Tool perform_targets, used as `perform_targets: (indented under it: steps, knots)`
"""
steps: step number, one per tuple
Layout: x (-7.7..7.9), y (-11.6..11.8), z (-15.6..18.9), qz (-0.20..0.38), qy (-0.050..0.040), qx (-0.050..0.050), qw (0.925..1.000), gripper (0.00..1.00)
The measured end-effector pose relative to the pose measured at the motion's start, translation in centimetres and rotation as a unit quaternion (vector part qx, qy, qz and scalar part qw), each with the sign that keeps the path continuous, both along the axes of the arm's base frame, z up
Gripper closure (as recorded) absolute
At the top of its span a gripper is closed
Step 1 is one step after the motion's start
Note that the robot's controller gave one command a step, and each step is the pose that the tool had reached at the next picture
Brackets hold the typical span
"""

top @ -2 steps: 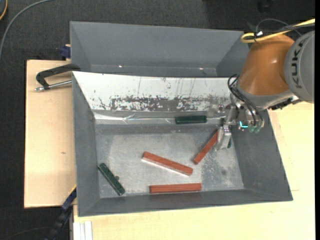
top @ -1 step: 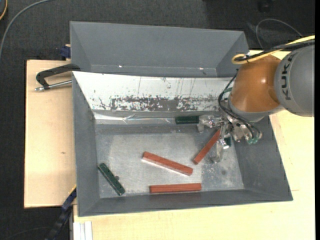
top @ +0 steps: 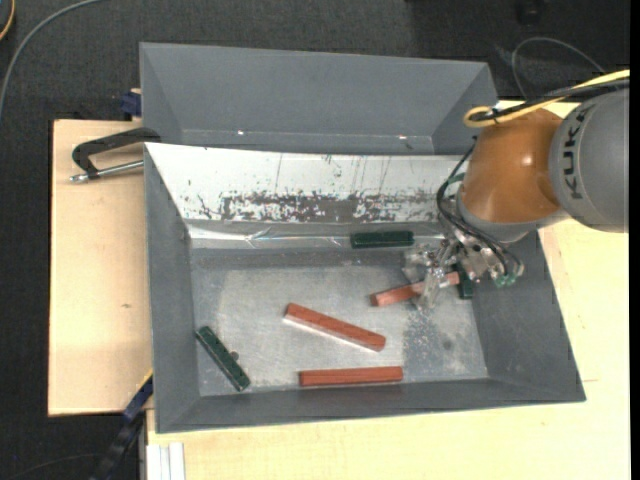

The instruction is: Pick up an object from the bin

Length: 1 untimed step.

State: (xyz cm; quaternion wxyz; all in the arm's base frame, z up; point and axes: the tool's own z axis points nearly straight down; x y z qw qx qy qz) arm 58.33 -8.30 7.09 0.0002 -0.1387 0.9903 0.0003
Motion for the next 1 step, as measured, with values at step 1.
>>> perform_targets:
  steps: [1]
  knots:
    - [2.1,-1.64,13.79,-0.018,-0.0082,-0.001,0.9998,1.0]
